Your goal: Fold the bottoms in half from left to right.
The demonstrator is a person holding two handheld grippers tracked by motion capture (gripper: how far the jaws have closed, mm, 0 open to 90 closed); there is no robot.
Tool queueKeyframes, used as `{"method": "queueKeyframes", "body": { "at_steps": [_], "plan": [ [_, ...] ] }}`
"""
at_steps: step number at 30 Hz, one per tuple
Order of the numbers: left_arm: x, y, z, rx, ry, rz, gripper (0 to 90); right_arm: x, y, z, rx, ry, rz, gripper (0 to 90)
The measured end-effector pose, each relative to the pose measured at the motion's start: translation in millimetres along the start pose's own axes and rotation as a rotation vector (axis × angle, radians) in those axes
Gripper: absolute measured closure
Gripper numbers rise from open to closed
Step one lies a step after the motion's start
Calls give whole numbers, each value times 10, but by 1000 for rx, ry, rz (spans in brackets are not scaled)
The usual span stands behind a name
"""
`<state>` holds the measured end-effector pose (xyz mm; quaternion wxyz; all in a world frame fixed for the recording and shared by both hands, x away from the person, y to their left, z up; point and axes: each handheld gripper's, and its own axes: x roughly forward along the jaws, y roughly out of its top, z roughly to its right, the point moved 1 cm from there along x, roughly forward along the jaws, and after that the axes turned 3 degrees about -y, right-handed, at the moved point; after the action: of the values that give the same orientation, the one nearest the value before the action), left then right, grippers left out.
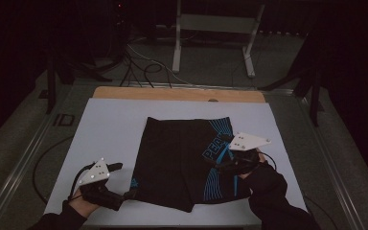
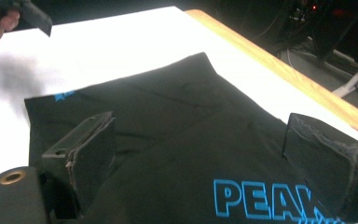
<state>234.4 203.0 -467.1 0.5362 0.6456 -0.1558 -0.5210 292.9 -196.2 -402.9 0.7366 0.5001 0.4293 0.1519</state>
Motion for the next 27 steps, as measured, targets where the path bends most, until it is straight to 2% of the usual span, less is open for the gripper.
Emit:
{"method": "queueKeyframes", "body": {
  "at_steps": [11, 27],
  "plan": [
    [31, -33, -9, 7, 9, -22, 0, 239, 209, 52, -9, 14, 24, 99],
    [79, -74, -27, -1, 4, -37, 0, 703, 297, 76, -13, 34, -19, 99]
  ]
}}
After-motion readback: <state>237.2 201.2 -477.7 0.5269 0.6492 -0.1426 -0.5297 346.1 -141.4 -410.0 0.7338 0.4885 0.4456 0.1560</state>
